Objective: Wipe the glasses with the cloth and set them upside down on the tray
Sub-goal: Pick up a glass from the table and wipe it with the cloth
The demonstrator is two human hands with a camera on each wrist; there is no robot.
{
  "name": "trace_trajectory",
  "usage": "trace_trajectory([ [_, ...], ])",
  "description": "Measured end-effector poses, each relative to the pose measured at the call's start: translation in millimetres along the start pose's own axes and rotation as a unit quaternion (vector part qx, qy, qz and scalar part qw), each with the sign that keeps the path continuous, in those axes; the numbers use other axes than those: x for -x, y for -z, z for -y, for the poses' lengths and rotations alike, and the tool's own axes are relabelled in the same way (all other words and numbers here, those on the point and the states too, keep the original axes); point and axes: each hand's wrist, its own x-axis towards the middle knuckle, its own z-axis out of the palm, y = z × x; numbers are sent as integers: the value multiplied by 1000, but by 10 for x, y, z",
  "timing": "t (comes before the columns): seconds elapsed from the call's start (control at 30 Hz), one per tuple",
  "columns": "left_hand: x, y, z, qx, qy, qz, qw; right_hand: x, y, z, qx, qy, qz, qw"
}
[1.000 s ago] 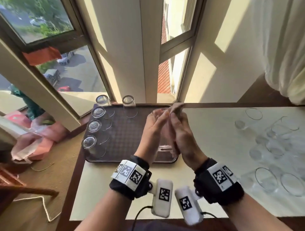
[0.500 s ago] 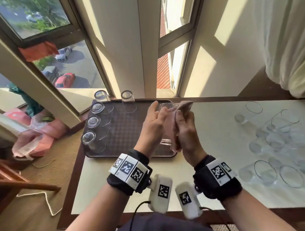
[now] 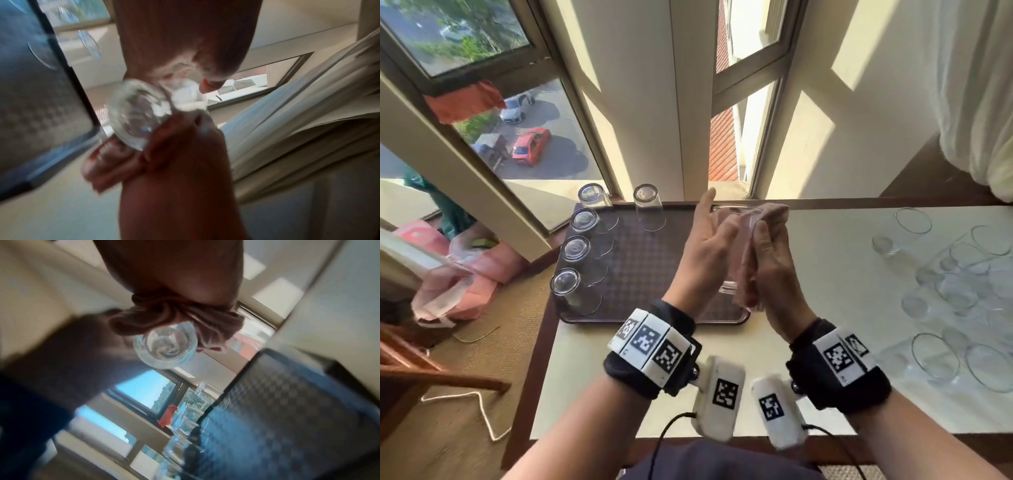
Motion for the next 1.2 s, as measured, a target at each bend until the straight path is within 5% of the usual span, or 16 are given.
trace_trajectory([
  [0.1,34,-97,66,-52,-19,-55,997,14,-47,-16,28,50,-3,998],
  [0.27,-21,25,91,107,23,52,993,7,65,90,-179,-82,79,977],
  [0.4,-52,54,29,28,7,10,1000,-44,68,78,-18,-11,27,999],
  [0.53,16,-101,34,-18,7,-52,998,-24,-33,29,166,69,-32,983],
  [0.63,33,-98,34,4,13,-38,999,-40,-9,31,28,22,17,999],
  [0.73,8,-13,77,154,67,51,984,-34,60,106,-164,-69,86,980],
  [0.83,-41,46,108,108,70,41,991,-53,75,101,-152,-80,72,982],
  [1.0,-45,-34,101,-17,14,-74,997,-56,-32,30,81,21,-2,996],
  [1.07,-15,-45,119,-65,-11,-82,994,-41,-63,58,27,28,21,999],
  [1.2,-5,52,78,108,20,44,993,-18,-23,170,-184,-56,85,978],
])
